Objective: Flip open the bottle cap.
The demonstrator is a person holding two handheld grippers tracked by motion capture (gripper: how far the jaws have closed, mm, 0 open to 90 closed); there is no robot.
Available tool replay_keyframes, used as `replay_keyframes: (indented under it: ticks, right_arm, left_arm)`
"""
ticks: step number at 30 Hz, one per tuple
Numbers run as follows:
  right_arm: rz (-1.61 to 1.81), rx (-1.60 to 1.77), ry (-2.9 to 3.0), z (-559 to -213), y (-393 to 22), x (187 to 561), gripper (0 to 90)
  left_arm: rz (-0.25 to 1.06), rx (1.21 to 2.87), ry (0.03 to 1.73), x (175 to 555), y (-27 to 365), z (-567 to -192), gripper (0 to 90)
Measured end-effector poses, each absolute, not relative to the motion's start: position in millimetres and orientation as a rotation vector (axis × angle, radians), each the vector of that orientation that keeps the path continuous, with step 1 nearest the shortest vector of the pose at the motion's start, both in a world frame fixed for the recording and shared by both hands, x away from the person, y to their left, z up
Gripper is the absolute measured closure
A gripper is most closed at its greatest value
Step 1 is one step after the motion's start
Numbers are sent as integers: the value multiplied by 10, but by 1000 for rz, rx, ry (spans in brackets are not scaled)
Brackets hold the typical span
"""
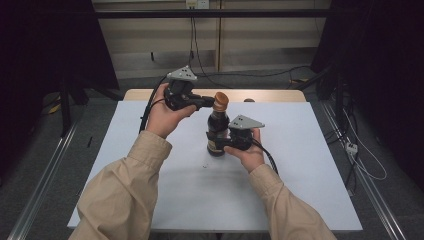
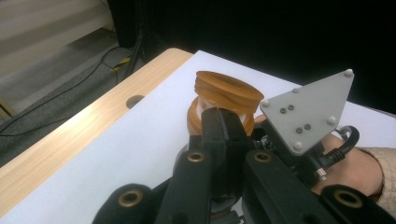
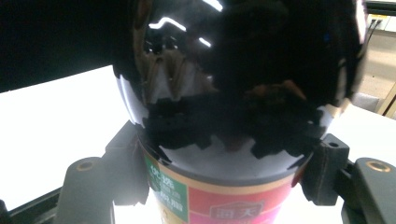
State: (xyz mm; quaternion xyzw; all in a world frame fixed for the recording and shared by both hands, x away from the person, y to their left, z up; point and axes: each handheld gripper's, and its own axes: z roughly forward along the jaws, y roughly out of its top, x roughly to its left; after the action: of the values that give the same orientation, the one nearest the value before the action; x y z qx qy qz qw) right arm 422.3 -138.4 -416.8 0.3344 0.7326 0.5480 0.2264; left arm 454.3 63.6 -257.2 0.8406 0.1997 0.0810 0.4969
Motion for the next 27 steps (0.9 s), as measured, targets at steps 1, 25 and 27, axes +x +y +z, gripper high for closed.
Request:
replay_keyframes:
  ticks: [1, 25, 27]
  right_arm:
    - [1511, 922, 2019, -4169, -1385, 4225, 300]
    - [1529, 938, 2018, -4181, -1396, 4236, 300]
    - [1534, 938, 2017, -4183, -1398, 4237, 300]
  left_arm:
    - [199, 2035, 483, 4543, 633, -2572, 900]
    - [199, 2056, 467, 4576, 575, -2494, 900]
    - [198, 2055, 468, 4577, 572, -2491, 900]
